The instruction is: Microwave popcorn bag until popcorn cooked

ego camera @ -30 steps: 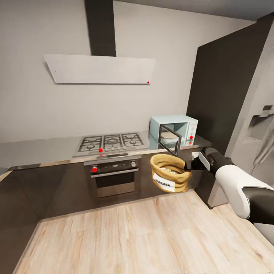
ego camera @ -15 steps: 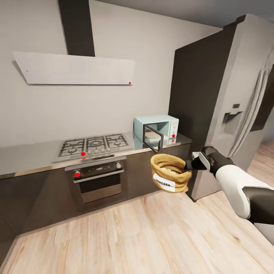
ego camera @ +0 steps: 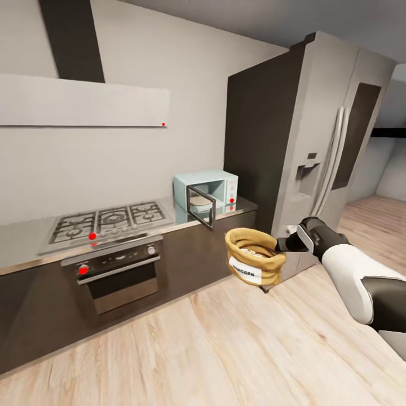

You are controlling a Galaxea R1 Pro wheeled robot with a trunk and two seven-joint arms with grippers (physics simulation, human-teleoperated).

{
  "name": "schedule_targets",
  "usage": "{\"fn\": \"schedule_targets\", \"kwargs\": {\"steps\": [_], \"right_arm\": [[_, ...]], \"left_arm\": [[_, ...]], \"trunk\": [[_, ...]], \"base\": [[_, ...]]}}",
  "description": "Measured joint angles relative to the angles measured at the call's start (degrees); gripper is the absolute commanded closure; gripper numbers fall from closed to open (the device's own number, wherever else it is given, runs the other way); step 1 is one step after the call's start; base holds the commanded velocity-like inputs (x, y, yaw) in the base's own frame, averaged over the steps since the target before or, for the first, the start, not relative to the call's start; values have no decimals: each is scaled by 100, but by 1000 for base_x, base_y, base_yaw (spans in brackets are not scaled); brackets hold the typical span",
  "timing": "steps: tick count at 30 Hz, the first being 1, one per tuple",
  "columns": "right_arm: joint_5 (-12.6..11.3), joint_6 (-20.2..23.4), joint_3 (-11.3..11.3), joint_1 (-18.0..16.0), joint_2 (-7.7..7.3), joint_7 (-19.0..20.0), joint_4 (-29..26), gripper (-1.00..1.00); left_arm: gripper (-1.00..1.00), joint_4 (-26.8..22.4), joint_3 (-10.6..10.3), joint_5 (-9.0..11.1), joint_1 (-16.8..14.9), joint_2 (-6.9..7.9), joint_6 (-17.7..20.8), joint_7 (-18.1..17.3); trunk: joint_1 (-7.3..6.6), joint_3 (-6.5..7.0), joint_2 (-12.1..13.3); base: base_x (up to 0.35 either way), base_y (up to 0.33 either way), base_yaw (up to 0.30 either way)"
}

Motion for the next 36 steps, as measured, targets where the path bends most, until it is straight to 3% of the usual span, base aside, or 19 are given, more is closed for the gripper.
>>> {"fn": "schedule_targets", "kwargs": {"steps": [8,21,32,36], "right_arm": [[-2,8,-1,-1,0,18,-3,100],[12,41,5,0,-1,16,-38,100],[2,17,-1,-1,-13,2,-38,100],[19,7,2,-1,-237,5,-38,100]], "left_arm": [[-100,44,-33,0,0,8,55,-3],[-100,48,-24,10,0,10,73,5],[-100,48,-17,21,0,9,36,5],[-100,47,-18,12,0,1,13,5]], "trunk": [[-1,3,-1],[-2,3,0],[-1,3,-1],[-1,3,-1]], "base": [[275,-172,-37],[320,-10,1],[317,-78,141],[285,-225,2]]}}
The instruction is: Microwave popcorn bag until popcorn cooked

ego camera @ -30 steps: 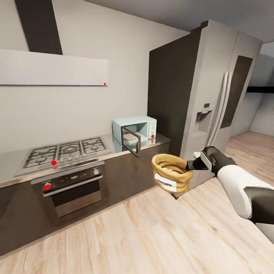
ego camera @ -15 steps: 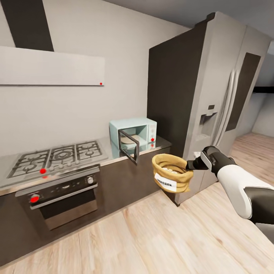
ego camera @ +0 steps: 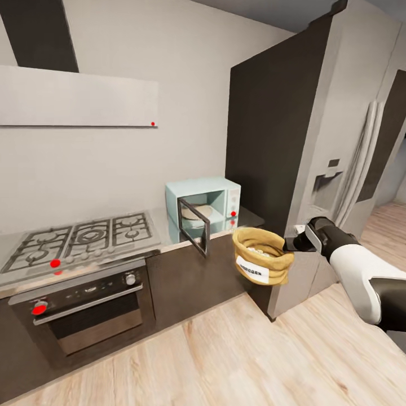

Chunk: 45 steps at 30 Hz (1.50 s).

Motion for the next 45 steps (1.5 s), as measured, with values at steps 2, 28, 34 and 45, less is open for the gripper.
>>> {"fn": "schedule_targets", "kwargs": {"steps": [2,28,34,45], "right_arm": [[-21,2,-4,0,-45,3,-1,100],[-75,94,-10,0,70,30,-88,100],[-105,96,-12,1,70,63,-80,100],[-100,81,-14,1,52,64,-89,100]], "left_arm": [[-100,0,-2,-2,0,-1,-7,0],[-100,0,14,52,-1,8,-17,0],[-100,0,23,54,0,8,-17,0],[-100,0,32,54,-1,8,-17,0]], "trunk": [[0,0,0],[3,-3,1],[3,-42,1],[3,-96,1]], "base": [[281,-229,0],[170,-134,140],[0,0,143],[0,0,78]]}}
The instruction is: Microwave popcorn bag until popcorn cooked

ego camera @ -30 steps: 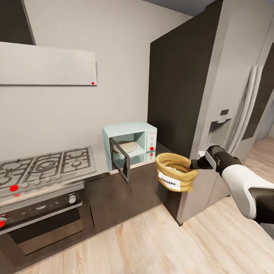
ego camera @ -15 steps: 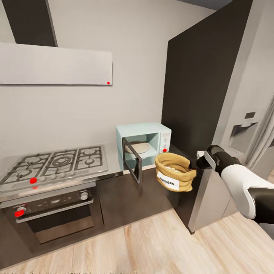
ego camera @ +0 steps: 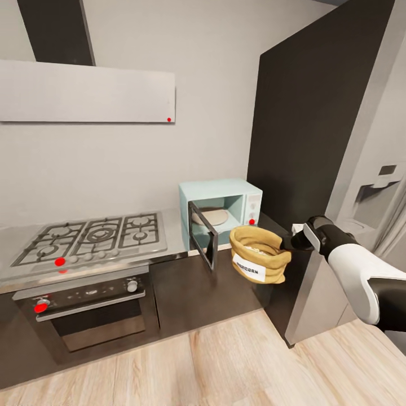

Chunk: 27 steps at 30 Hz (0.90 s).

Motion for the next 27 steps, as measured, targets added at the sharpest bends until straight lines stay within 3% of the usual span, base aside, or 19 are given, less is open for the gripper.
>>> {"fn": "schedule_targets", "kwargs": {"steps": [8,11,14,18,27], "right_arm": [[-3,-76,-21,0,6,10,-19,100],[-21,-96,-34,-1,29,10,-279,100],[-39,-92,-49,0,213,7,-416,100],[-12,-90,-49,0,270,3,-453,100],[-14,-81,-55,0,263,12,-457,100]], "left_arm": [[-100,0,4,0,1,0,0,0],[-100,1,2,0,1,0,0,0],[-100,1,1,0,-1,0,0,0],[-100,-36,6,7,1,0,2,0],[-100,-11,-7,-28,1,0,0,0]], "trunk": [[0,0,0],[0,0,-1],[0,0,0],[0,0,0],[-3,0,-1]], "base": [[0,0,0],[0,0,0],[0,0,0],[21,0,0],[293,0,0]]}}
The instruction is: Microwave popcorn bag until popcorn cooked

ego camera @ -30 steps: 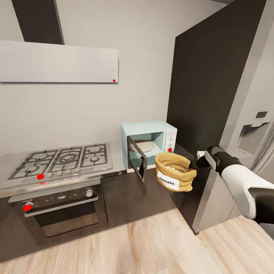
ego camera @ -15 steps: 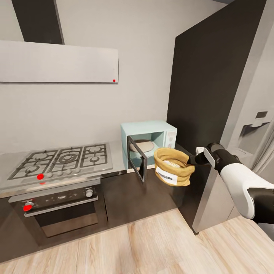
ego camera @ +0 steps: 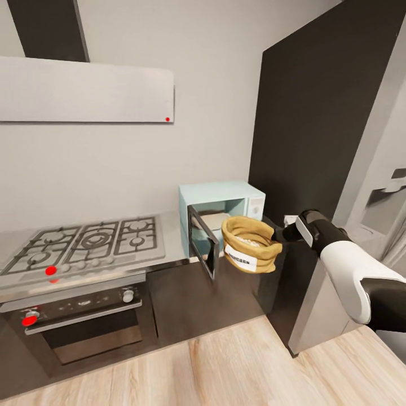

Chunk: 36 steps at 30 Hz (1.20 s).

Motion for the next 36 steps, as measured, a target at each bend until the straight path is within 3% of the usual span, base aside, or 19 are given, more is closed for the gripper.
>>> {"fn": "schedule_targets", "kwargs": {"steps": [12,16,20,25,27,29,36], "right_arm": [[-3,0,0,0,14,0,0,100],[-10,1,-1,0,95,1,0,100],[-2,1,-1,0,274,1,1,100],[6,0,0,0,288,1,2,100],[16,191,55,3,287,1,17,100],[125,-7,52,3,289,-6,111,100],[115,-7,48,3,282,1,122,100]], "left_arm": [[-100,1,0,14,0,0,0,0],[-100,3,0,19,0,0,0,0],[-100,-6,0,19,0,0,0,0],[-100,-6,0,19,0,0,0,1],[-100,-8,1,20,1,0,1,1],[-100,-7,1,19,0,0,0,1],[-100,-7,1,28,0,0,0,0]], "trunk": [[0,0,0],[0,0,0],[0,0,0],[0,0,0],[-1,-1,-3],[0,-1,2],[3,-1,2]], "base": [[322,0,0],[322,0,0],[322,47,0],[322,111,0],[322,115,0],[322,115,0],[228,78,0]]}}
